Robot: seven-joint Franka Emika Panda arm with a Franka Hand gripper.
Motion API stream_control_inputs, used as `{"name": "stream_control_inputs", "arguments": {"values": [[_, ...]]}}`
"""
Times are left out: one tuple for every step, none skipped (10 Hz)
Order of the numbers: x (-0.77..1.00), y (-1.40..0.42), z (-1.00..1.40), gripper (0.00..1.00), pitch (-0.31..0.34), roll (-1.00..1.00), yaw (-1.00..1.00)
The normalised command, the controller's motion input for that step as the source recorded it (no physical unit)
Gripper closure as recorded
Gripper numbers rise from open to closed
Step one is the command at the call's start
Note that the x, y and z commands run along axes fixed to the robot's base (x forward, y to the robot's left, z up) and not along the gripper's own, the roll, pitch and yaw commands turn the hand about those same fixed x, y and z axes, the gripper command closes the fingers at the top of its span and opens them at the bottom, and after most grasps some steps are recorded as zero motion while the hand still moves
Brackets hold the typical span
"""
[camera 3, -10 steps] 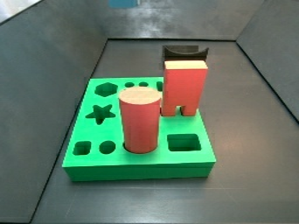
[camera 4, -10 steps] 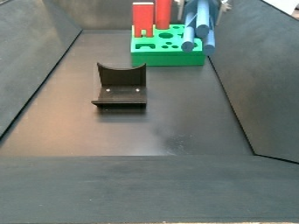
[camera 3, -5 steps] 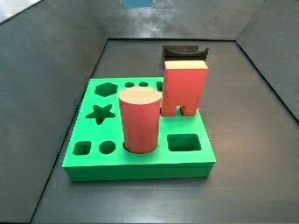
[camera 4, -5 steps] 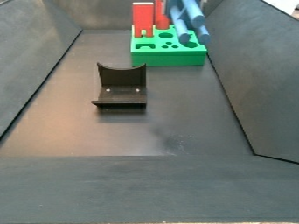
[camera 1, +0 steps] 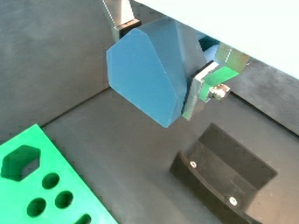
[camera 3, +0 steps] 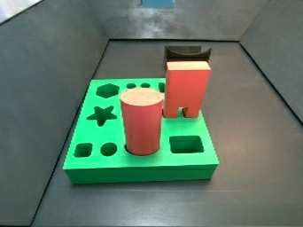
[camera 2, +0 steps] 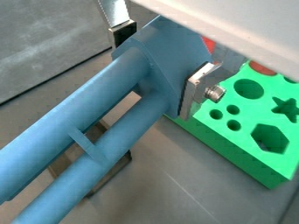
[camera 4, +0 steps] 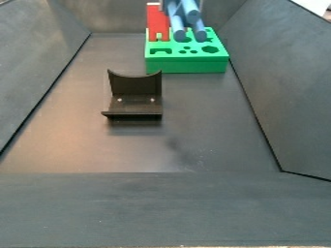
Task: Pick up the 3 prong object. Move up. Place the 3 prong object on the fixture. Regrasp the 3 prong object. Move to above the board. Insert the 3 prong object.
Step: Place the 3 prong object on the fixture.
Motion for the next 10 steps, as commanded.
{"name": "stream_control_inputs", "arguments": {"values": [[1.00,-0.11,0.03,1.00,0.150,0.02,0.04],[1.00,0.22,-0.19,1.00,0.069,-1.00,-0.03],[1.00,0.26,-0.21,1.00,0.068,-1.00,-0.04],[1.00,0.21,-0.15,1.00,0.065,-1.00,-0.05],[1.00,0.16,-0.11,1.00,0.073,-1.00,-0.05],[0.95,0.12,-0.07,1.00,0.086,-1.00,-0.05],[0.86,0.10,-0.04,1.00,0.098,-1.00,-0.06],[0.76,0.07,-0.03,1.00,0.105,-1.00,-0.06],[0.68,0.05,-0.03,1.00,0.109,-1.00,-0.07],[0.60,0.05,-0.02,1.00,0.114,-1.00,-0.08]]}}
